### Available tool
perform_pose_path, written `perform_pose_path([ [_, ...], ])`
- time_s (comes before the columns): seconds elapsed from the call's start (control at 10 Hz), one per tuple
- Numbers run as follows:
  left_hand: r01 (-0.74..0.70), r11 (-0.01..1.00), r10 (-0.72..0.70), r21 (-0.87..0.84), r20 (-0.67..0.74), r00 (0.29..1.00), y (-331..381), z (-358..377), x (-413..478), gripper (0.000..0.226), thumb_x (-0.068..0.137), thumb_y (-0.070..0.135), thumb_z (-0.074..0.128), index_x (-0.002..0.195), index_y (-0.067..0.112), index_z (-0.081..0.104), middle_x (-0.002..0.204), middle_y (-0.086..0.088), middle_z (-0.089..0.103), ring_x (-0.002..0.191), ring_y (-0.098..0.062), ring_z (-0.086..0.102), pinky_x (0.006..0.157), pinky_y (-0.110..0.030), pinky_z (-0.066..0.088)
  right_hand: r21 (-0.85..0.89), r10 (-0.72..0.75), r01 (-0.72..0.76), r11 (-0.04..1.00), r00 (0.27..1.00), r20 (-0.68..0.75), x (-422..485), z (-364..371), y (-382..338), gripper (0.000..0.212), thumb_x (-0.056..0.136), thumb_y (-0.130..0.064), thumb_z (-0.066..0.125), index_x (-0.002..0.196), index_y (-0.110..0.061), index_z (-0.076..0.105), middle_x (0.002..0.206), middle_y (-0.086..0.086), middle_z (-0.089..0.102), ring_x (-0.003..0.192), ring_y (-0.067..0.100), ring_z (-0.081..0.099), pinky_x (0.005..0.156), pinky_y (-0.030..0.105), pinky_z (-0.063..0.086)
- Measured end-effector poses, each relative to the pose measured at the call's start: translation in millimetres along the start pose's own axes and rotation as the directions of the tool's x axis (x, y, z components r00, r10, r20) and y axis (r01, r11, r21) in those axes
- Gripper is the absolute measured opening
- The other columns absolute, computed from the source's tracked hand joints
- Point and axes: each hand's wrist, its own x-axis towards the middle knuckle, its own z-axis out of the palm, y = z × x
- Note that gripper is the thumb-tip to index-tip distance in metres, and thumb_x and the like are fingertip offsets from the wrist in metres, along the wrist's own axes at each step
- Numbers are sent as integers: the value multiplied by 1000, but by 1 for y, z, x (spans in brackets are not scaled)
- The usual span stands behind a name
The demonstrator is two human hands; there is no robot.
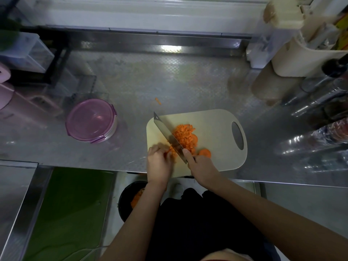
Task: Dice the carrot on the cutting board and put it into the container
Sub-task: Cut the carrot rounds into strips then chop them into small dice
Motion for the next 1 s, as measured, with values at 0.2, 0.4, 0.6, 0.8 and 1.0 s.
perform_pose_path([
  [0.2,1,1000,-2,19,22,1000,2,0,1,11,79,0,64,87,2,71,94,-12,65,92,-26,55,80,-20,36,-10,47,-47,999,999,10,2,-3,-5,61,99,-45,28,49,-11,37,53,8,41,56,24,45,69,34,38],
  [0.4,6,1000,-7,18,33,999,1,1,2,16,76,-3,63,88,2,72,96,-11,67,94,-25,58,85,-17,36,38,136,-136,990,991,0,-2,-1,-8,57,93,-54,38,97,1,52,88,13,50,86,24,51,83,40,45],
  [0.6,10,1000,-11,28,38,999,-2,2,2,14,74,-1,63,84,3,72,92,-10,67,90,-26,60,81,-25,44,-363,85,-54,930,994,69,9,8,-15,52,101,-11,32,148,0,12,110,20,54,81,24,49,62,32,36],
  [0.8,11,1000,-11,12,41,999,-3,1,2,12,70,-4,64,79,-1,72,86,-15,67,84,-31,61,74,-22,38,-203,16,-13,979,1000,11,11,19,-5,59,98,-49,28,110,1,58,66,-4,39,80,24,51,77,35,42],
  [1.0,-6,1000,5,13,73,997,-4,-3,3,16,78,1,64,92,1,72,97,-14,67,95,-29,58,82,-19,36,-121,-10,10,993,1000,-6,17,6,-16,56,100,-45,27,125,-2,53,99,9,58,113,29,54,86,33,37],
])
